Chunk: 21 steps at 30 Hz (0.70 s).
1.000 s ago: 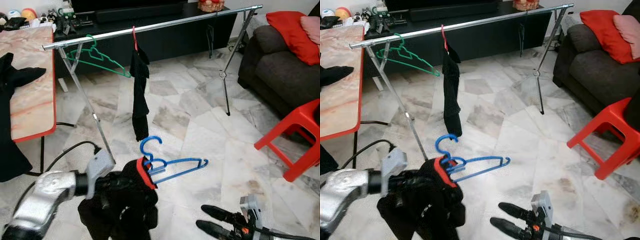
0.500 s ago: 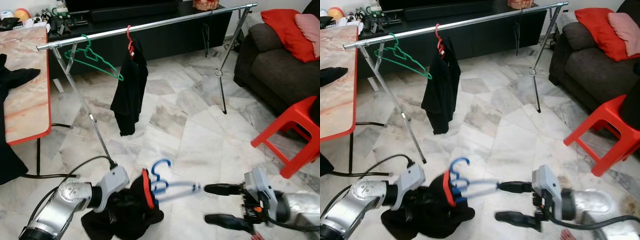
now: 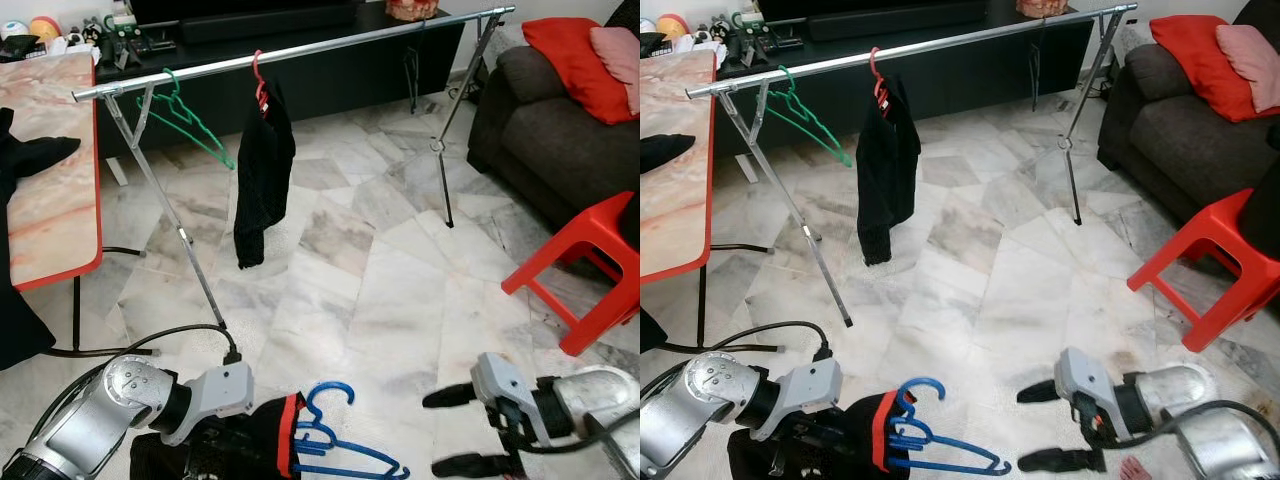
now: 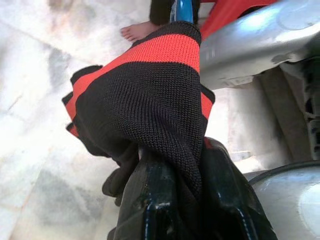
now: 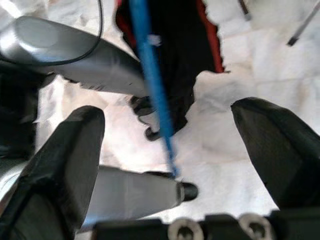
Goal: Hang hanger
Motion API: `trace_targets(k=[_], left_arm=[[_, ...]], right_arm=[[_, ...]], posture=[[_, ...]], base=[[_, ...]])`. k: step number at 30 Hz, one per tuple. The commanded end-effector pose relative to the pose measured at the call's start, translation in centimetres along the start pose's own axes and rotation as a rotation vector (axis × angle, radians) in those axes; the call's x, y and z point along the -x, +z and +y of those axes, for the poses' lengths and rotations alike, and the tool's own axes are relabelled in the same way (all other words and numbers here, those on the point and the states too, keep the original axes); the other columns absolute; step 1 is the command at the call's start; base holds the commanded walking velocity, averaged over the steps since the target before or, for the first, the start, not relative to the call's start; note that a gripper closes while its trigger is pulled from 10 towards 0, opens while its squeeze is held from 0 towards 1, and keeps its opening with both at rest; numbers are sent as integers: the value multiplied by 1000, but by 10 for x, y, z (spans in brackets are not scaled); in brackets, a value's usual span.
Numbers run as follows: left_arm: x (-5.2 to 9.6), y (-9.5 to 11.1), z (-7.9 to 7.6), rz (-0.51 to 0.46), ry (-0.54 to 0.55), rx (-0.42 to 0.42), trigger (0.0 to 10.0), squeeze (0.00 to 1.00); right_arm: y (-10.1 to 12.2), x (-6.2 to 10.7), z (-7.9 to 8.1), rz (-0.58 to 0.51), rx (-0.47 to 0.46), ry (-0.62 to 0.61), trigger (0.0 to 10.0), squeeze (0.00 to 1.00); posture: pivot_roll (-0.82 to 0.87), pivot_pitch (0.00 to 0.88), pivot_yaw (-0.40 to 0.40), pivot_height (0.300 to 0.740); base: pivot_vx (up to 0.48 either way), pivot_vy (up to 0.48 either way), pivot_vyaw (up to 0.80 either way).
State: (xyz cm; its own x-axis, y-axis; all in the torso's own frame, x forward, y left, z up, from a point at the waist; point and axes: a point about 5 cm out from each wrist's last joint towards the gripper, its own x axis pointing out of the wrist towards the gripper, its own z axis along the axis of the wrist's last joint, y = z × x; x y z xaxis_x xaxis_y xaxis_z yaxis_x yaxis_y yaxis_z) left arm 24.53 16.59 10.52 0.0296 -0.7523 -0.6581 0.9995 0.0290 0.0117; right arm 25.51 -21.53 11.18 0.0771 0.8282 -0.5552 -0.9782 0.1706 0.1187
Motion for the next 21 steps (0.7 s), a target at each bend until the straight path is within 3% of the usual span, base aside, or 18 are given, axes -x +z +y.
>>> trace_targets(k=[1,3,5,9,14,17,21], left_arm=[[-3,6,-4,-5,-53,-17,10000,0],[-4,7,-4,-5,-59,-16,10000,0],[-5,9,-8,-7,-92,-1,10000,0],[-5,9,-12,-18,-120,32,10000,0],[-7,12,-15,-35,-154,46,10000,0],[-7,18,-12,-39,-162,38,10000,0],[-8,20,-11,-37,-164,26,10000,0]], right_arm=[[0,-12,-1,13,39,7,10000,0],[0,-15,-1,16,48,17,10000,0],[4,-28,5,19,88,111,10000,0],[6,-45,10,29,136,186,10000,0],[5,-64,9,47,204,172,10000,0],[6,-75,0,36,246,90,10000,0],[8,-77,-2,20,267,62,10000,0]], posture=[[-40,182,1,740],[-42,185,3,740],[-47,205,9,740],[-37,206,25,740],[-38,201,36,740],[-34,188,42,740],[-32,182,42,740]], base=[[0,0,0],[0,0,0],[0,0,0],[0,0,0],[0,0,0],[0,0,0],[0,0,0]])
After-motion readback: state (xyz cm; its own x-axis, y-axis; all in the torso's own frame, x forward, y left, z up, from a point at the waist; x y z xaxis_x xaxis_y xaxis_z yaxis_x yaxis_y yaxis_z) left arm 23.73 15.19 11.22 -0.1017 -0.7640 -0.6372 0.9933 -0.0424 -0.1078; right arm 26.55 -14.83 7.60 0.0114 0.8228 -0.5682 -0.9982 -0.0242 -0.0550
